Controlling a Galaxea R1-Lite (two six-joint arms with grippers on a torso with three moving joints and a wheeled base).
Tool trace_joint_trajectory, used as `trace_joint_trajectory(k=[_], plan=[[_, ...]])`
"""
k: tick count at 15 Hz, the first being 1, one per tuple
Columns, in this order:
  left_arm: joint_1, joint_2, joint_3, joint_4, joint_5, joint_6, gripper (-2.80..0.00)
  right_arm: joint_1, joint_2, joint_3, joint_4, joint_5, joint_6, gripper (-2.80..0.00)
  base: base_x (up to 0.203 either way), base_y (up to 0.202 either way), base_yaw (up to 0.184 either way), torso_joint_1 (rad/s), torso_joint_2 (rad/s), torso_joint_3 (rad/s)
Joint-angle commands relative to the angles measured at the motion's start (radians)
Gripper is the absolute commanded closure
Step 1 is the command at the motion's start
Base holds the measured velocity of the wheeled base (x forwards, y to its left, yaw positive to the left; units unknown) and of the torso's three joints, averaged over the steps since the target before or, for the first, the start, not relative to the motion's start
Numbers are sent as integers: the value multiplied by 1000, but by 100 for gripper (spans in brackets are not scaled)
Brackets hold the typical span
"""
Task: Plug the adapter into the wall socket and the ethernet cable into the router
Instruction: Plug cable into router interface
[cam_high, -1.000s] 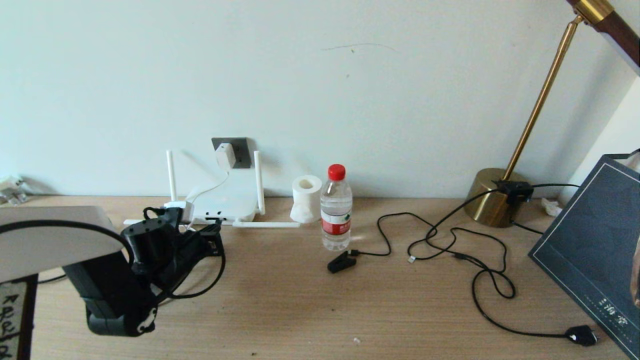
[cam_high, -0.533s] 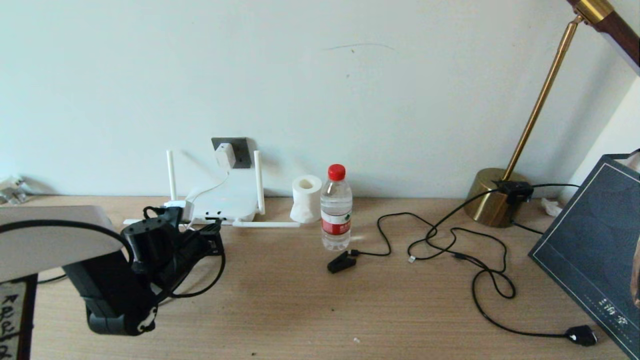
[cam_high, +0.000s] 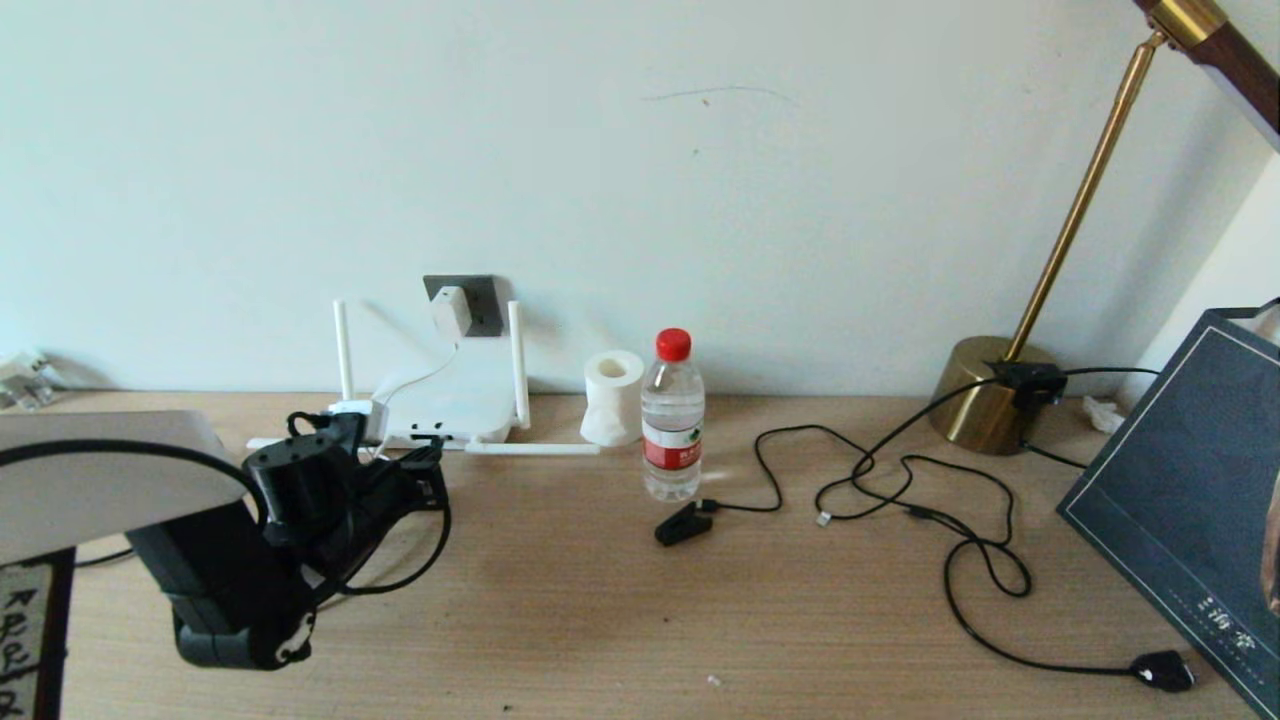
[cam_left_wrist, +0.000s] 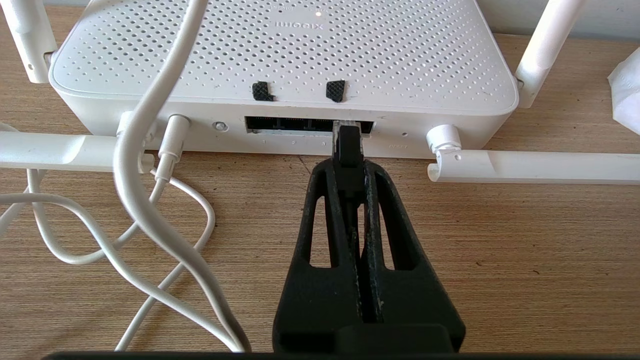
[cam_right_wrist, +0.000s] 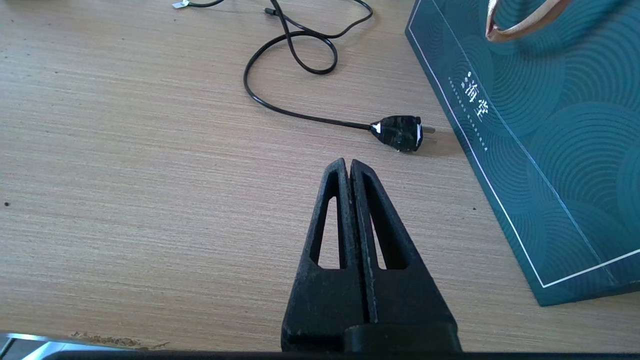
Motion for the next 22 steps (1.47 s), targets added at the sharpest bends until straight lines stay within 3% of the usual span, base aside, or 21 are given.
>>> trace_joint_trajectory(k=[1, 22], plan=[[0, 10, -8, -8, 0, 0, 0, 0, 2, 0, 1, -1, 0, 0, 0, 0, 0, 0, 0, 0], [-9, 31, -37, 1, -2, 0, 0, 0, 2, 0, 1, 1, 0, 0, 0, 0, 0, 0, 0, 0]])
